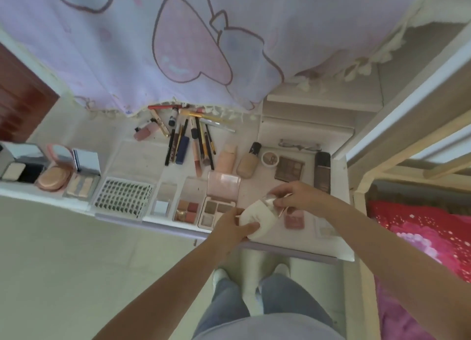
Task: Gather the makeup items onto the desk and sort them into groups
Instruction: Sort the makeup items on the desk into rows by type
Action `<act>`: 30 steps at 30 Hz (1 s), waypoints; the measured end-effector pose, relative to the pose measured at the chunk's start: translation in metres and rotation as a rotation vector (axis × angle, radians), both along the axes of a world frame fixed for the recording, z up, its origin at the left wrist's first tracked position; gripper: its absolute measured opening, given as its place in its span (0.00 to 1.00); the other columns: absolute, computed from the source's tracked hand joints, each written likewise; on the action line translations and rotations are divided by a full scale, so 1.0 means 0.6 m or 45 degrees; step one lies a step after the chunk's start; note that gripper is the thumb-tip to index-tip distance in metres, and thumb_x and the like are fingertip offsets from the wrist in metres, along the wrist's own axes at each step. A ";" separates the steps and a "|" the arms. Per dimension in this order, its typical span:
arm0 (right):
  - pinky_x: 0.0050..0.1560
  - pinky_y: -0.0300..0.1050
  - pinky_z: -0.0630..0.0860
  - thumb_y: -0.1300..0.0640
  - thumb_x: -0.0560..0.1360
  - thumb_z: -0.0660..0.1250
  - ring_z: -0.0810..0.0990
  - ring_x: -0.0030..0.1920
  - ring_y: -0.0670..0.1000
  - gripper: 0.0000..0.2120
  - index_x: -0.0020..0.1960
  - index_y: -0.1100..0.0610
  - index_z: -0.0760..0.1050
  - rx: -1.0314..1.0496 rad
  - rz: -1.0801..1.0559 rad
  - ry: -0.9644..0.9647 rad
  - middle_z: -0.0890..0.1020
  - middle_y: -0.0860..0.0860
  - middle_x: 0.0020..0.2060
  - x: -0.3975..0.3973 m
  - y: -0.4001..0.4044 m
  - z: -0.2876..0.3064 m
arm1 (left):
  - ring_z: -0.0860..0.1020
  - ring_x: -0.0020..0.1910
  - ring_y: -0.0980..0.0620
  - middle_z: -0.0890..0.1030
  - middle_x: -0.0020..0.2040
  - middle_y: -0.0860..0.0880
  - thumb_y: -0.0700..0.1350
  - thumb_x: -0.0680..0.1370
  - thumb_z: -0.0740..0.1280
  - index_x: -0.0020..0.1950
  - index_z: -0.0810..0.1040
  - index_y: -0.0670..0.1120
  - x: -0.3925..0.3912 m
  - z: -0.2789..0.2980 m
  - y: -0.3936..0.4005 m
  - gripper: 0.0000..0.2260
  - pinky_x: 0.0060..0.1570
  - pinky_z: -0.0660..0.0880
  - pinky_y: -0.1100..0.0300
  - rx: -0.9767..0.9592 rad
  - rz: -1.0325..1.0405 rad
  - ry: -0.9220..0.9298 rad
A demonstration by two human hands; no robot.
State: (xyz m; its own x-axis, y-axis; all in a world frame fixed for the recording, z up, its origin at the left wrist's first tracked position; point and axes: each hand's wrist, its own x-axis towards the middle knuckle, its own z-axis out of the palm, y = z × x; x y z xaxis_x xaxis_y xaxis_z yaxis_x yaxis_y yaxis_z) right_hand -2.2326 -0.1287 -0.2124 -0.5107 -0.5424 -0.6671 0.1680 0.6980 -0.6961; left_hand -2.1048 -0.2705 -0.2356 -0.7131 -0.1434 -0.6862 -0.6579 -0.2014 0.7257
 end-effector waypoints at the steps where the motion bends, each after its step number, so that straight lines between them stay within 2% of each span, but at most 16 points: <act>1: 0.33 0.30 0.74 0.65 0.74 0.63 0.75 0.39 0.44 0.15 0.60 0.58 0.74 0.044 0.065 0.015 0.78 0.51 0.48 -0.003 -0.002 -0.011 | 0.75 0.51 0.45 0.75 0.53 0.40 0.33 0.72 0.68 0.60 0.69 0.36 0.007 -0.009 0.009 0.17 0.46 0.77 0.57 0.007 0.032 -0.024; 4: 0.37 0.31 0.72 0.64 0.74 0.63 0.74 0.41 0.45 0.16 0.61 0.58 0.74 0.098 0.259 0.116 0.77 0.51 0.48 -0.017 -0.010 -0.043 | 0.75 0.51 0.45 0.75 0.51 0.43 0.31 0.71 0.68 0.61 0.70 0.38 0.021 -0.035 0.039 0.19 0.50 0.77 0.55 -0.005 0.174 -0.063; 7: 0.41 0.32 0.68 0.63 0.73 0.64 0.73 0.46 0.46 0.15 0.60 0.59 0.73 0.084 0.411 0.275 0.77 0.54 0.53 -0.029 -0.018 -0.074 | 0.77 0.48 0.45 0.77 0.46 0.43 0.31 0.71 0.69 0.60 0.72 0.39 0.024 -0.056 0.072 0.19 0.52 0.77 0.51 -0.011 0.447 -0.127; 10: 0.45 0.36 0.67 0.64 0.71 0.65 0.74 0.48 0.48 0.13 0.56 0.60 0.75 0.066 0.457 0.309 0.78 0.55 0.53 -0.033 -0.025 -0.098 | 0.78 0.40 0.50 0.78 0.43 0.46 0.33 0.70 0.70 0.61 0.73 0.41 0.022 -0.072 0.098 0.20 0.39 0.80 0.61 -0.069 0.638 -0.177; 12: 0.46 0.37 0.67 0.64 0.71 0.65 0.76 0.52 0.52 0.12 0.55 0.60 0.75 0.048 0.532 0.350 0.79 0.56 0.53 -0.035 -0.031 -0.108 | 0.78 0.38 0.53 0.77 0.40 0.50 0.35 0.70 0.71 0.62 0.73 0.42 0.022 -0.082 0.110 0.21 0.36 0.80 0.63 -0.191 0.718 -0.189; 15: 0.50 0.40 0.68 0.63 0.72 0.64 0.74 0.57 0.54 0.13 0.56 0.61 0.75 0.034 0.636 0.432 0.78 0.55 0.54 -0.039 -0.042 -0.115 | 0.78 0.36 0.53 0.77 0.39 0.52 0.37 0.70 0.72 0.63 0.73 0.43 0.014 -0.088 0.125 0.22 0.43 0.80 0.55 -0.334 0.807 -0.217; 17: 0.45 0.37 0.67 0.62 0.72 0.63 0.74 0.54 0.53 0.08 0.50 0.58 0.77 0.031 0.692 0.471 0.79 0.52 0.49 -0.042 -0.046 -0.122 | 0.78 0.36 0.52 0.76 0.39 0.52 0.37 0.70 0.72 0.63 0.72 0.43 0.008 -0.089 0.132 0.23 0.45 0.80 0.55 -0.365 0.861 -0.230; 18: 0.42 0.36 0.66 0.62 0.73 0.62 0.74 0.53 0.53 0.07 0.48 0.57 0.77 0.026 0.694 0.482 0.79 0.51 0.47 -0.044 -0.048 -0.124 | 0.78 0.35 0.52 0.75 0.38 0.52 0.38 0.70 0.72 0.64 0.72 0.43 0.005 -0.090 0.133 0.23 0.45 0.80 0.54 -0.377 0.876 -0.236; 19: 0.42 0.37 0.66 0.62 0.73 0.62 0.75 0.53 0.53 0.08 0.50 0.58 0.77 0.014 0.683 0.488 0.79 0.52 0.48 -0.046 -0.049 -0.124 | 0.78 0.34 0.52 0.75 0.38 0.52 0.39 0.70 0.72 0.64 0.72 0.43 0.002 -0.090 0.134 0.23 0.46 0.80 0.53 -0.396 0.883 -0.244; 22: 0.54 0.43 0.69 0.60 0.76 0.60 0.74 0.59 0.55 0.16 0.62 0.60 0.71 0.001 0.604 0.475 0.77 0.56 0.58 -0.053 -0.048 -0.120 | 0.79 0.34 0.50 0.76 0.39 0.49 0.42 0.70 0.73 0.63 0.72 0.42 -0.004 -0.087 0.131 0.23 0.47 0.80 0.52 -0.447 0.905 -0.263; 24: 0.57 0.43 0.68 0.60 0.77 0.58 0.72 0.61 0.55 0.18 0.66 0.60 0.67 0.011 0.627 0.512 0.74 0.57 0.61 -0.063 -0.035 -0.117 | 0.79 0.39 0.46 0.76 0.43 0.47 0.44 0.70 0.72 0.64 0.71 0.42 -0.005 -0.084 0.132 0.24 0.47 0.79 0.50 -0.508 0.865 -0.277; 27: 0.58 0.43 0.66 0.62 0.75 0.58 0.70 0.63 0.54 0.20 0.67 0.58 0.65 0.051 0.845 0.655 0.72 0.56 0.63 -0.079 0.013 -0.109 | 0.78 0.47 0.45 0.74 0.48 0.47 0.47 0.71 0.71 0.67 0.66 0.43 0.004 -0.082 0.140 0.27 0.48 0.77 0.52 -0.662 0.731 -0.319; 30: 0.61 0.47 0.66 0.53 0.73 0.64 0.67 0.64 0.55 0.25 0.68 0.54 0.63 0.173 1.140 0.890 0.70 0.53 0.63 -0.074 0.071 -0.102 | 0.74 0.47 0.51 0.75 0.54 0.47 0.47 0.74 0.68 0.66 0.66 0.43 0.020 -0.080 0.157 0.24 0.46 0.72 0.58 -0.804 0.651 -0.320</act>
